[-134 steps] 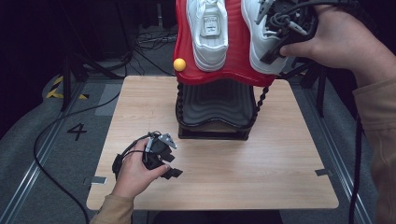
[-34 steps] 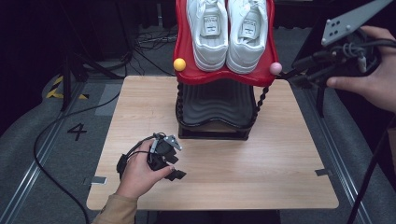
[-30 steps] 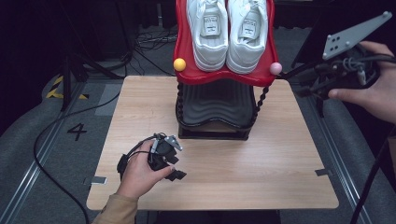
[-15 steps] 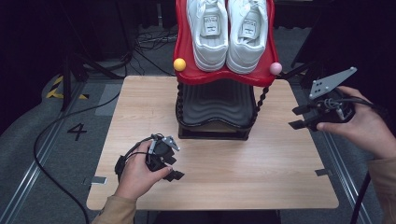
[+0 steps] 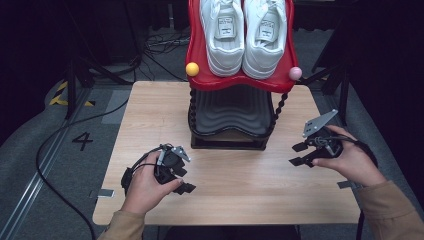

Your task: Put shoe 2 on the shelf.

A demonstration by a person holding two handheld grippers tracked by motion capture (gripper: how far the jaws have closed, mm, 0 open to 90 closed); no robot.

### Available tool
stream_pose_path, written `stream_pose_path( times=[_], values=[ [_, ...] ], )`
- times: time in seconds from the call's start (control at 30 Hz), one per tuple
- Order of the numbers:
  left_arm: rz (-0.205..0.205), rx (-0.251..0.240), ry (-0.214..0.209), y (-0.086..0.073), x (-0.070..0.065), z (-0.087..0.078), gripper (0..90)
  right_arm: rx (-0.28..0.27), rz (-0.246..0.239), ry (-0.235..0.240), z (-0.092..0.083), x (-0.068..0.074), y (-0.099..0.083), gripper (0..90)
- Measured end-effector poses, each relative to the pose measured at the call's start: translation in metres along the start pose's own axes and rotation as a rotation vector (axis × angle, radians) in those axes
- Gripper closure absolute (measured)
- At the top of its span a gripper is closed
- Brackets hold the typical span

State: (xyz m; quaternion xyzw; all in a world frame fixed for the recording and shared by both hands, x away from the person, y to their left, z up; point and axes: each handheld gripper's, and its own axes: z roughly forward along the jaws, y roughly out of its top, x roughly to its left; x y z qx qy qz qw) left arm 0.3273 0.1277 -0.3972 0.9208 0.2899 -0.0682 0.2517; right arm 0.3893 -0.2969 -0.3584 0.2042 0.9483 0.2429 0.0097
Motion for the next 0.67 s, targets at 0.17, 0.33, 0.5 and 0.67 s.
stream_pose_path(
  times=[0.17,0.33,0.5,0.67],
  values=[
    [-0.006,0.005,0.002,-0.002,0.000,0.001,37.1,0.006,-0.014,0.034,0.023,0.005,-0.002,46.3],
    [-0.012,0.007,0.004,-0.004,-0.001,0.001,37.1,-0.016,-0.029,0.088,0.049,0.013,-0.003,46.2],
    [-0.019,0.012,0.006,-0.006,0.000,0.003,37.1,-0.046,-0.016,0.130,0.078,0.016,-0.007,46.2],
    [-0.027,0.016,0.008,-0.008,0.001,0.005,36.3,-0.029,-0.009,0.107,0.091,0.016,-0.009,46.1]
  ],
)
